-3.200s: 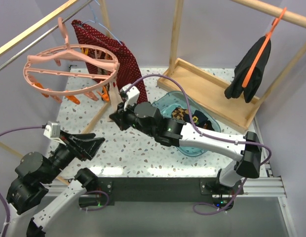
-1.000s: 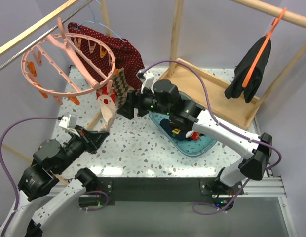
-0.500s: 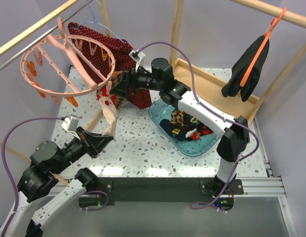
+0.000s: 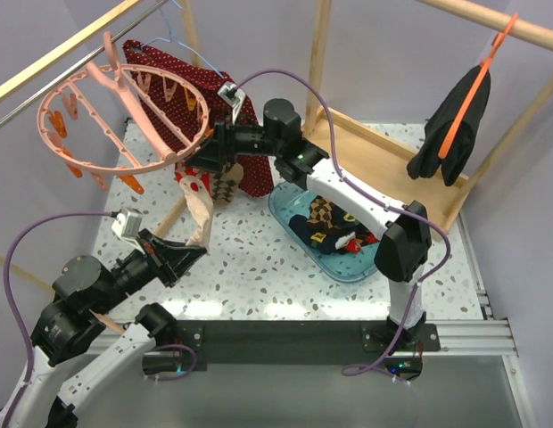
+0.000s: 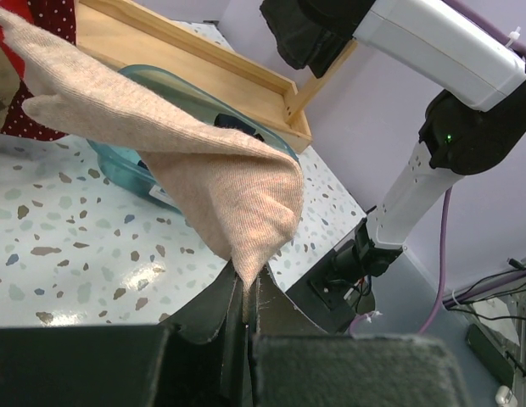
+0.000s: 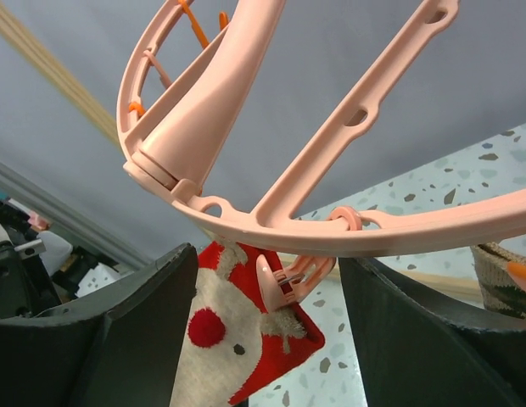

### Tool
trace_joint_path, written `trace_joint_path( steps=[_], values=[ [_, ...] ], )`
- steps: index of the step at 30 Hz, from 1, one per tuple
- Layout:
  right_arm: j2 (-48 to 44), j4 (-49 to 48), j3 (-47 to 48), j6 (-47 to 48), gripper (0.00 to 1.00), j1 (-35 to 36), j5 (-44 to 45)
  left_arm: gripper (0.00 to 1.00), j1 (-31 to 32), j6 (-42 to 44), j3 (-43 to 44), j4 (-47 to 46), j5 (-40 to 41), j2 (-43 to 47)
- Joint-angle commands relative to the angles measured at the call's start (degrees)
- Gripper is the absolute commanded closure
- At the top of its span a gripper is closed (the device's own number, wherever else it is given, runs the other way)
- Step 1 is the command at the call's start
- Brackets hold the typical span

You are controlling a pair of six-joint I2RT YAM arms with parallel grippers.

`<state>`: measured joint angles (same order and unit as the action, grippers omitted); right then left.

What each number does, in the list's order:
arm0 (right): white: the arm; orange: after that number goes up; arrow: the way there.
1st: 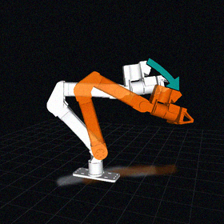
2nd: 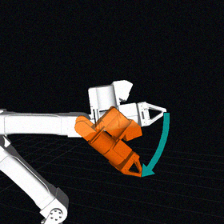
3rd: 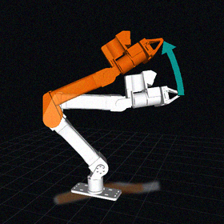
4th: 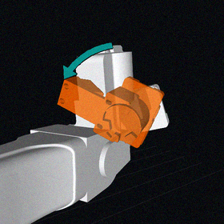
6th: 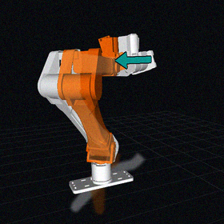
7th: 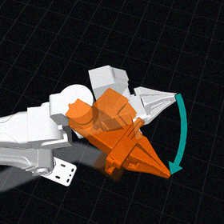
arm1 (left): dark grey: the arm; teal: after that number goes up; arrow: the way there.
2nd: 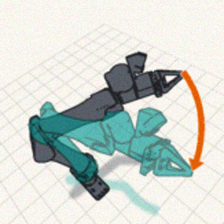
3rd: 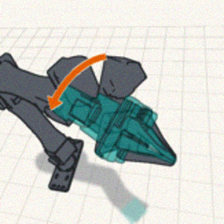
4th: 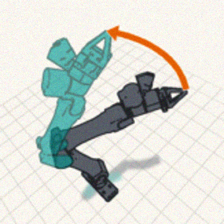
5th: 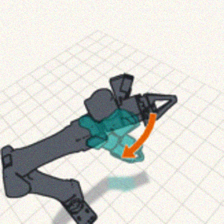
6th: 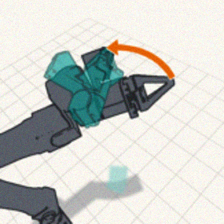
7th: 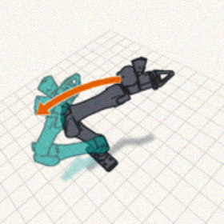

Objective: Remove the socks clipped to the hanger

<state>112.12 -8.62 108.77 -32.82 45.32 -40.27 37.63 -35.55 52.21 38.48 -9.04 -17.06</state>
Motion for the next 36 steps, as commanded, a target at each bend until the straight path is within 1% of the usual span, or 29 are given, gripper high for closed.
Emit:
trace_joint_path(
  steps=[1,4,7,15,16,19,21,22,23,24,25,32,34,36],
  values=[
    [0.1,-3.6,2.3,-1.2,0.32,-0.1,-1.3,1.00,-0.1,-0.5,0.1,-2.4,-1.3,-0.1],
    [0.7,-4.5,2.3,-2.5,0.37,-0.2,-2.1,1.00,0.0,-0.6,0.4,-2.4,-1.8,-0.4],
    [0.9,-5.9,1.6,-3.0,0.41,-0.3,-2.1,1.00,-0.1,-1.0,0.4,-2.4,-1.8,0.2],
    [1.4,-5.8,1.7,-3.4,0.54,-0.4,-1.9,1.00,-0.1,-1.0,0.9,-1.4,-0.9,0.5],
    [1.4,-5.6,1.8,-3.4,0.61,-0.3,-2.1,1.00,0.0,-1.1,0.9,-1.4,-0.9,0.5],
    [1.4,-5.2,1.9,-3.4,0.66,-0.4,-2.1,1.00,-0.1,-1.0,1.0,-1.0,-1.0,0.5],
    [1.4,-4.7,2.0,-3.4,0.79,-0.4,-1.9,1.00,0.0,-1.0,1.1,-0.9,-0.7,0.5],
    [1.4,-4.1,2.1,-3.3,0.82,-0.3,-1.8,1.00,0.0,-1.0,1.0,-0.9,-0.7,0.5],
    [1.4,-3.9,2.2,-3.3,0.87,-0.4,-1.9,1.00,0.0,-0.9,1.0,-0.9,-0.7,0.5],
    [1.5,-3.7,2.5,-3.0,0.97,-0.4,-1.7,1.00,-0.1,-0.9,0.9,-0.9,-0.7,0.5],
    [1.6,-2.7,2.8,-3.0,1.00,-0.4,-1.5,1.00,-0.1,-0.9,0.8,-0.9,-0.7,0.5],
    [1.6,1.1,3.6,-1.4,1.00,-0.4,0.5,1.00,0.0,-0.8,1.0,-0.2,-0.4,0.4],
    [1.4,3.1,3.4,-0.2,0.83,-0.3,1.1,1.00,-0.1,-0.8,1.1,-0.2,0.1,0.2],
    [1.0,4.3,2.9,0.8,0.72,-0.4,1.5,1.00,-0.1,-0.8,1.4,-0.3,0.1,-0.5]
  ],
)
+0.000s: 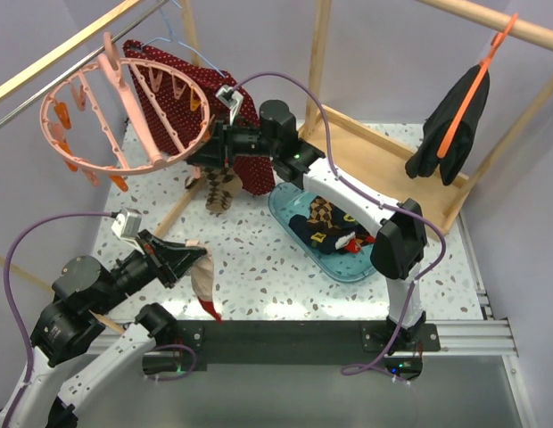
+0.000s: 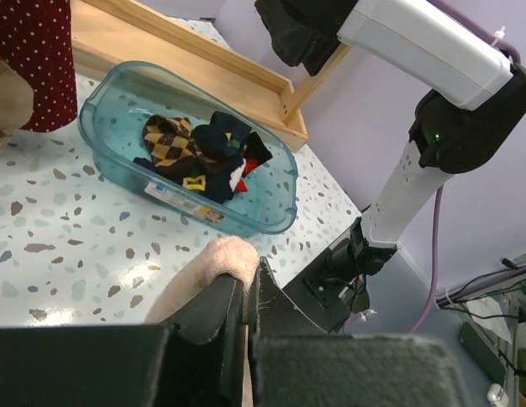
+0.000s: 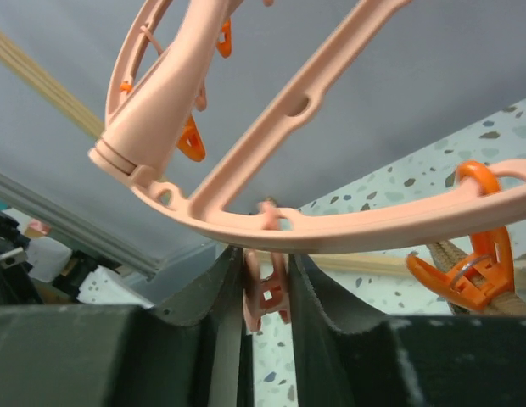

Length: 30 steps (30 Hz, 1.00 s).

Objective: Remove the socks clipped to the hanger

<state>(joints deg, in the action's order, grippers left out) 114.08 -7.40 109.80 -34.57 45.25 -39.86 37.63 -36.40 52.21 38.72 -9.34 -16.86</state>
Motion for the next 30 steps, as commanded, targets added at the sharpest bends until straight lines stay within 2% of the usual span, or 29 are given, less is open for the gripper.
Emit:
trace_joint_path(
  steps=[1,2,3,5,6,10,15,22,28,30],
  values=[
    [-1.2,3.7,1.6,2.7,0.68,-0.3,1.2,1.00,-0.1,0.2,1.7,-0.7,0.4,-1.0],
    [-1.4,3.9,1.3,2.7,0.63,-0.3,1.4,1.00,-0.1,0.3,1.8,-0.5,0.7,-1.5],
    [-1.8,4.5,1.1,3.0,0.47,-0.3,1.5,1.00,-0.1,0.5,2.0,-0.6,0.9,-1.7],
    [-2.0,7.2,1.2,3.4,0.37,-0.3,2.3,1.00,-0.1,0.5,2.2,-0.4,2.0,-1.9],
    [-2.2,8.5,1.2,4.5,0.27,-0.3,3.2,1.00,0.0,0.5,2.1,-0.5,2.1,-1.9],
    [-4.2,18.4,0.9,8.6,0.13,-0.3,6.9,1.00,-0.1,0.4,1.6,-0.6,2.7,-2.2],
    [-9.5,25.1,-5.1,12.8,0.02,-0.3,10.3,1.00,-0.1,0.1,1.0,-1.0,3.8,-2.9],
    [-21.0,27.9,-19.3,14.7,0.02,-0.2,13.2,1.00,-0.1,-0.9,0.2,-3.4,3.5,-4.2],
    [-30.1,22.0,-29.2,15.8,0.01,3.0,3.0,1.00,-0.1,-1.7,-0.1,-4.4,2.2,-4.8],
    [-31.4,16.8,-32.6,15.1,0.01,5.3,0.8,1.00,-0.1,-1.6,-0.2,-4.6,1.8,-5.1]
  ],
)
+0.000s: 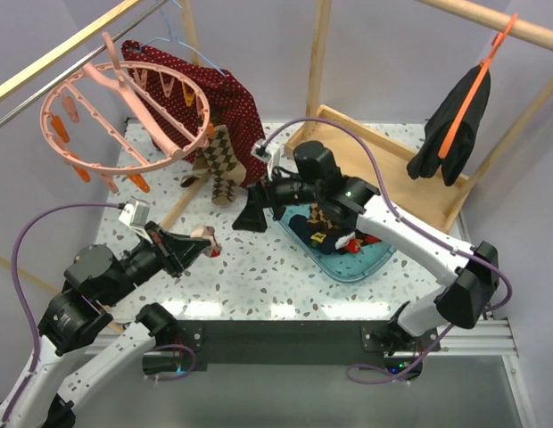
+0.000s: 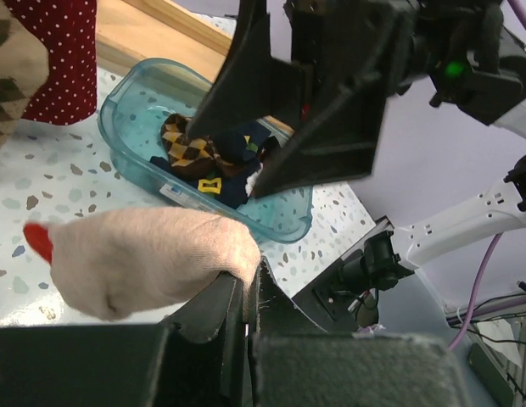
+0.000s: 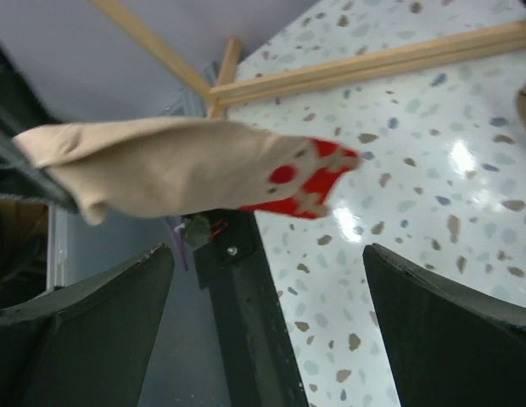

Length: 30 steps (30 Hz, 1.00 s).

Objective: Remove the socks clipped to the hanger

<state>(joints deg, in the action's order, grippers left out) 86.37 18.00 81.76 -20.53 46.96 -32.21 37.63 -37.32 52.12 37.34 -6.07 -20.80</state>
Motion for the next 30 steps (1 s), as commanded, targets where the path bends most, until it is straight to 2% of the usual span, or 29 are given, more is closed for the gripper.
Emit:
trace_joint_path(
  steps=[1,5,10,12,15,18,21,22,23,24,26,29,30],
  values=[
    [-3.7,-10.4,-5.5,0.7,0.02,4.5,-7.2,1.00,-0.1,-0.6,0.0,-3.2,-1.8,-1.3],
    [-2.5,-20.0,-8.7,-1.5,0.02,9.6,-4.8,1.00,-0.1,-1.1,-0.1,-3.6,-1.9,-1.3],
    [0.0,-21.2,-8.0,2.6,0.04,13.3,5.5,1.00,-0.1,-1.8,0.0,-4.1,-2.3,-0.6],
    [0.6,-23.6,-8.3,2.4,0.05,14.6,5.0,1.00,0.0,-1.8,0.1,-3.9,-2.3,-0.6],
    [1.3,-25.8,-8.8,1.6,0.13,16.5,7.1,1.00,-0.1,-1.4,0.2,-3.9,-2.4,-0.8],
    [1.6,-28.4,-10.0,0.0,0.31,16.9,10.8,1.00,-0.1,-1.4,0.1,-4.1,-2.6,-0.7],
    [1.3,-30.5,-11.9,-1.2,0.62,16.9,13.6,1.00,-0.1,-1.6,0.2,-3.8,-2.1,0.1],
    [1.3,-30.0,-12.0,-1.2,0.84,16.9,14.4,1.00,-0.1,-1.6,0.2,-3.8,-1.9,0.2],
    [1.6,-28.5,-11.9,-0.8,0.95,17.0,16.5,1.00,-0.1,-1.5,0.3,-3.6,-1.8,0.4],
    [1.5,-27.6,-11.8,-0.7,1.00,17.0,17.5,1.00,-0.1,-1.6,0.4,-3.2,-1.4,0.7],
    [1.1,-25.2,-12.2,-0.6,1.00,16.9,21.2,1.00,-0.1,-1.3,0.5,-2.8,-1.1,0.8],
    [-0.9,-22.2,-13.3,-0.8,1.00,16.7,24.6,0.70,-0.1,-0.8,0.5,-2.0,-0.5,0.7],
    [-2.1,-20.8,-13.4,-0.7,1.00,16.2,28.0,0.55,-0.1,-0.6,0.4,-1.8,-0.4,0.7]
  ],
)
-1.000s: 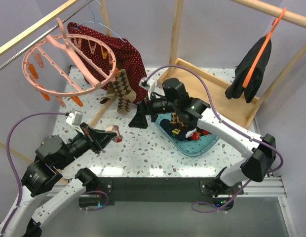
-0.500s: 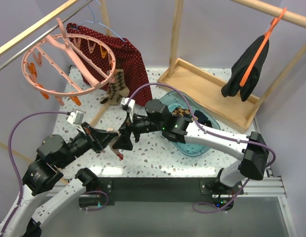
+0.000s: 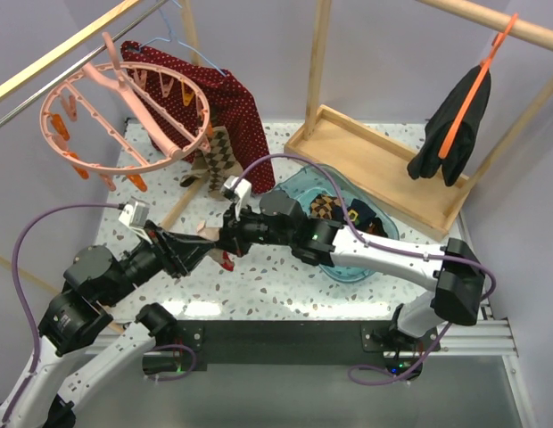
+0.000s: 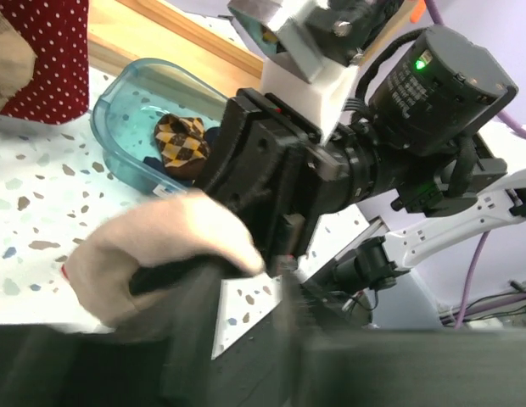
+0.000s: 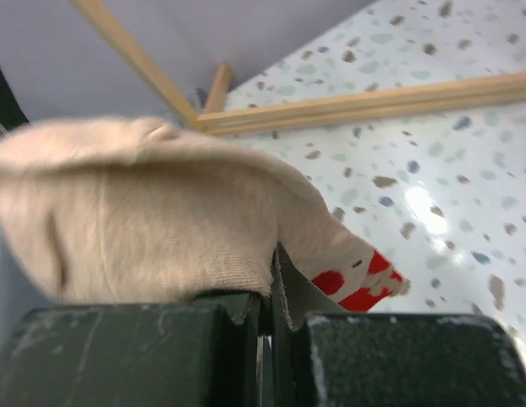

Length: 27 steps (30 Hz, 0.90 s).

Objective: Remove the socks clipped to the hanger

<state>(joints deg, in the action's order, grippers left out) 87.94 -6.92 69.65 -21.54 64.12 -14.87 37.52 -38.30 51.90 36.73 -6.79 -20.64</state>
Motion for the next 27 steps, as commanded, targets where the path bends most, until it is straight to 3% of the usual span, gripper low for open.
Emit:
trace_joint_path(
  steps=[1,3,6,12,17,19,20,21,22,23,26,27],
  values=[
    [-4.4,5.6,-1.4,0.4,1.00,-1.4,12.0,0.50,0.0,0.5,0.7,-1.0,0.5,0.5],
    [-6.3,10.9,-1.4,0.2,1.00,-4.1,14.8,0.39,0.0,0.9,0.6,-0.8,0.8,0.4],
    [-9.8,17.3,-2.2,-2.4,1.00,-11.1,15.2,0.34,0.0,1.3,0.5,-0.4,1.1,0.4],
    [-17.5,26.4,-4.4,-0.4,1.00,-22.1,22.1,0.31,0.0,1.4,0.0,0.1,1.8,0.7],
    [-14.5,38.6,-2.0,2.0,1.00,-32.6,22.4,0.32,0.1,1.5,-0.5,-0.7,1.3,0.7],
    [-13.6,40.8,-2.1,3.1,0.95,-35.1,23.1,0.32,0.0,1.7,-0.8,-0.6,1.2,0.9],
    [-12.5,41.5,-2.1,3.4,0.91,-35.5,23.7,0.32,0.0,1.8,-0.9,-0.5,1.2,1.0],
    [-11.9,41.7,-2.1,3.8,0.79,-35.8,23.5,0.32,0.0,1.9,-1.0,-0.5,1.2,1.0],
    [-11.2,41.9,-2.1,4.7,0.64,-35.8,22.8,0.32,0.0,1.9,-1.2,-0.5,1.2,1.1],
    [-10.5,42.1,-1.9,4.9,0.41,-35.8,21.2,0.32,0.0,2.1,-1.4,-0.5,0.9,1.3],
    [-7.1,41.7,-0.2,6.2,0.20,-35.8,17.4,0.32,0.0,2.4,-1.9,-0.5,0.5,1.7],
    [-4.9,41.5,1.9,6.7,0.18,-35.7,15.9,0.32,0.0,2.4,-2.0,-0.4,0.5,1.7]
  ],
)
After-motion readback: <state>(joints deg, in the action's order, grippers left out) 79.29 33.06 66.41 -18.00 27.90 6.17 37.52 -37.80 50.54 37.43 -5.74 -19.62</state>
